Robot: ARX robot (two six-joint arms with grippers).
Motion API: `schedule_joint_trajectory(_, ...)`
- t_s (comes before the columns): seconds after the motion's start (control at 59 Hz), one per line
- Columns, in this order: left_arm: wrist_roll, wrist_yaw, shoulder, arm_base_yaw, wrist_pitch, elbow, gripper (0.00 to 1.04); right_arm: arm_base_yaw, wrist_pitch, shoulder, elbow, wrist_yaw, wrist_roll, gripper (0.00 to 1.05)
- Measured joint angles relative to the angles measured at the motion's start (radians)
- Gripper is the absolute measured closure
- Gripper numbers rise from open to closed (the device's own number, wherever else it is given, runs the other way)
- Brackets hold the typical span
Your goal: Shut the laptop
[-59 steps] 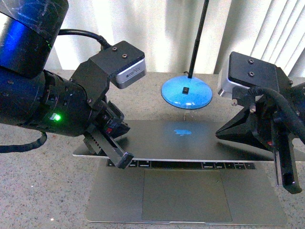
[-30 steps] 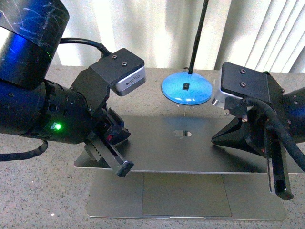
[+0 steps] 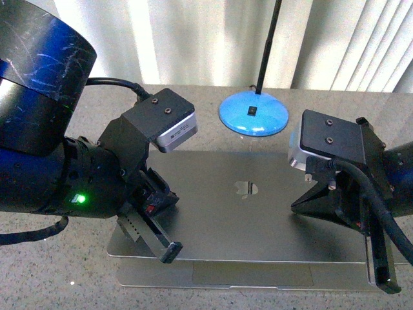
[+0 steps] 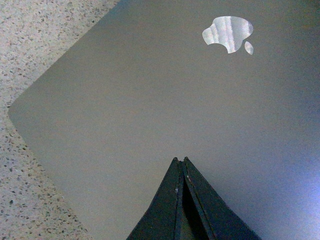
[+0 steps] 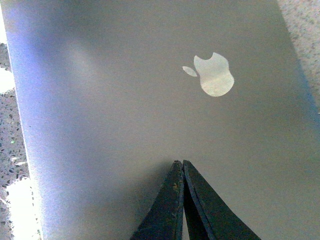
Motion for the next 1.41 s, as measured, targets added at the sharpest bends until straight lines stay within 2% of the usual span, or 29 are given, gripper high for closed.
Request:
schedule_joint_trajectory(0.424, -0.059, 0.038, 0.108, 0.021, 0.126, -0.058, 1.01, 0.008, 0.076, 0.067, -0.063, 0.023, 0.023, 1.02)
schedule_joint_trajectory(0.627, -0.097, 0.104, 0.137, 0.067, 0.166, -0.066, 1.01, 0.024, 0.103, 0.043, -0.064, 0.003, 0.099, 1.02)
schedule_joint_trajectory(0.729, -0.108, 0.103, 0.132, 0.089, 0.178, -0.075, 1.01, 0.026, 0.126, 0.007, -0.064, -0.010, 0.135, 1.02)
schedule_joint_trajectory(0.864, -0.154, 0.069, 0.089, 0.134, 0.196, -0.105, 1.01, 0.026, 0.257, -0.057, -0.079, 0.014, 0.227, 1.02)
schedule_joint_trajectory(0.949, -0.209, 0.048, 0.027, 0.185, 0.243, -0.132, 1.01, 0.025, 0.394, -0.105, -0.093, 0.077, 0.342, 1.02)
schedule_joint_trajectory(0.983, -0.259, 0.028, -0.015, 0.216, 0.286, -0.145, 1.01, 0.025, 0.444, -0.122, -0.094, 0.095, 0.386, 0.99)
schedule_joint_trajectory(1.034, -0.359, -0.030, -0.104, 0.275, 0.367, -0.158, 1.00, 0.023, 0.504, -0.150, -0.087, 0.107, 0.477, 0.89)
schedule_joint_trajectory(1.068, -0.469, -0.082, -0.203, 0.335, 0.394, -0.156, 0.92, 0.023, 0.509, -0.159, -0.086, 0.107, 0.509, 0.82)
schedule_joint_trajectory(1.153, -0.628, -0.116, -0.305, 0.390, 0.407, -0.146, 0.71, 0.023, 0.508, -0.151, -0.097, 0.108, 0.555, 0.60)
schedule_joint_trajectory(1.186, -0.645, -0.114, -0.306, 0.390, 0.407, -0.147, 0.65, 0.032, 0.561, -0.138, -0.110, 0.171, 0.594, 0.59)
schedule_joint_trajectory(1.254, -0.677, -0.102, -0.281, 0.381, 0.403, -0.160, 0.51, 0.060, 0.948, -0.098, -0.227, 0.525, 0.767, 0.73)
schedule_joint_trajectory(1.271, -0.674, -0.113, -0.275, 0.377, 0.410, -0.165, 0.50, 0.060, 0.988, -0.097, -0.243, 0.555, 0.777, 0.74)
schedule_joint_trajectory(1.339, -0.601, -0.209, -0.229, 0.376, 0.613, -0.223, 0.59, 0.045, 1.210, -0.116, -0.348, 0.729, 0.906, 0.87)
schedule_joint_trajectory(1.407, -0.505, -0.271, -0.225, 0.386, 0.821, -0.312, 0.72, 0.017, 1.291, -0.177, -0.409, 0.748, 0.963, 0.97)
